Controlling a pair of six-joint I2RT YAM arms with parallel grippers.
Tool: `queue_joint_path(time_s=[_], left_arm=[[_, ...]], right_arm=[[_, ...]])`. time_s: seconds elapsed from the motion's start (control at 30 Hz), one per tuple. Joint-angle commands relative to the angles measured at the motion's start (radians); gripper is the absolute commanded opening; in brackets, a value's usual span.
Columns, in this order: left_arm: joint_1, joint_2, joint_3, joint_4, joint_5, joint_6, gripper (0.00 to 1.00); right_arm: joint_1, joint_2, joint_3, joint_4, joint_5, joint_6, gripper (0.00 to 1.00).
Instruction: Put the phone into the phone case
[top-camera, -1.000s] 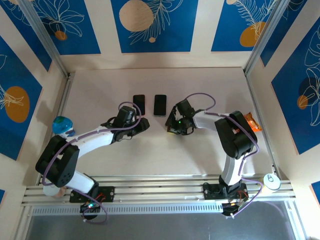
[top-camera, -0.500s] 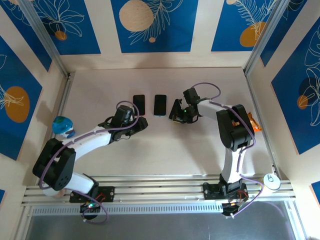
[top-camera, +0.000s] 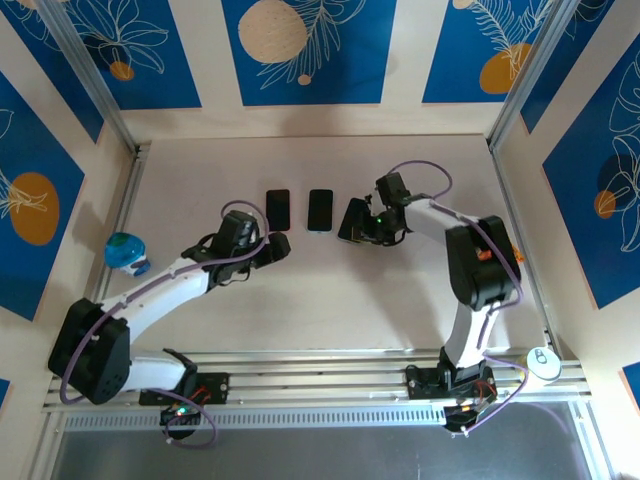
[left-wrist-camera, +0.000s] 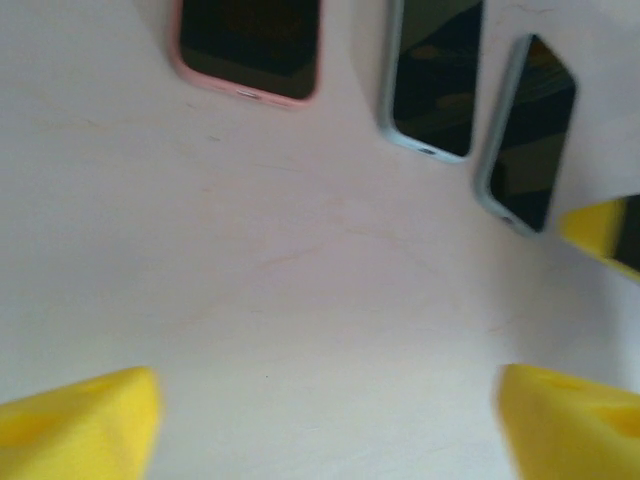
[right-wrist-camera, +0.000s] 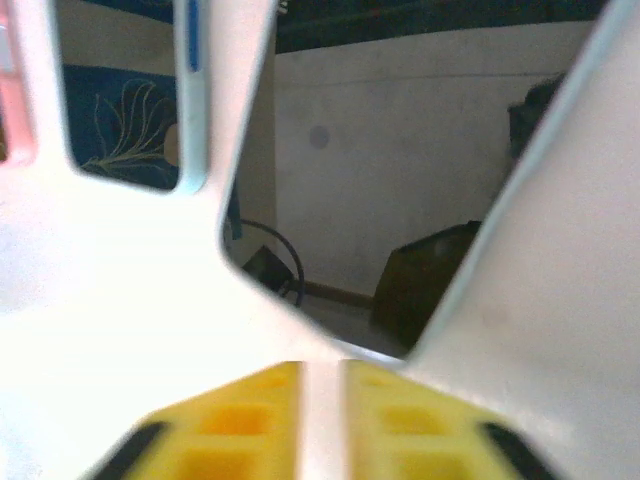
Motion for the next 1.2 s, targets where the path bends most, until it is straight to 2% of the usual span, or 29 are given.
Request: queue_joint_path(time_s=[0.0,0.07,0.2,0.27,0.43,0.67,0.87,1.17], left_arm=[[0.033,-0.037,0.092,-0.198,-0.19,0.155,1.0],[0.046,-0.044,0.117,-0.229,-0.301,0.245,1.0],[0.081,-0.064,0.107,-0.155,-0.456,0.436,0.99],[0.12,-0.077,0.085,-0.087,-0.457,0.505,0.99],[0.245,-0.116,-0.038,0.141,-0.428,0.568,0.99],[0.337,-0.155,-0.192,0.39,-0.384,0.698,1.0],[0.391,-0.076,-0.274,0.603,-0.291,0.751,1.0],[0.411,0.119,-0.424,1.079,-0.248,0.827,0.99]], right_arm=[[-0.004,-0.193,-0.063,0.009,0.062,-0.036,0.87],[-0.007,-0.298,-0.113,0.014,0.149,-0.066,0.99],[-0.053,-0.466,-0.205,0.065,0.277,-0.117,0.99],[-0.102,-0.525,-0.248,0.105,0.294,-0.137,0.99],[-0.215,-0.6,-0.381,0.279,0.316,-0.16,0.99],[-0.262,-0.529,-0.536,0.573,0.396,-0.227,0.99],[-0.267,-0.415,-0.654,0.937,0.445,-0.31,0.99],[-0.287,-0.298,-0.738,1.205,0.344,-0.305,0.99]])
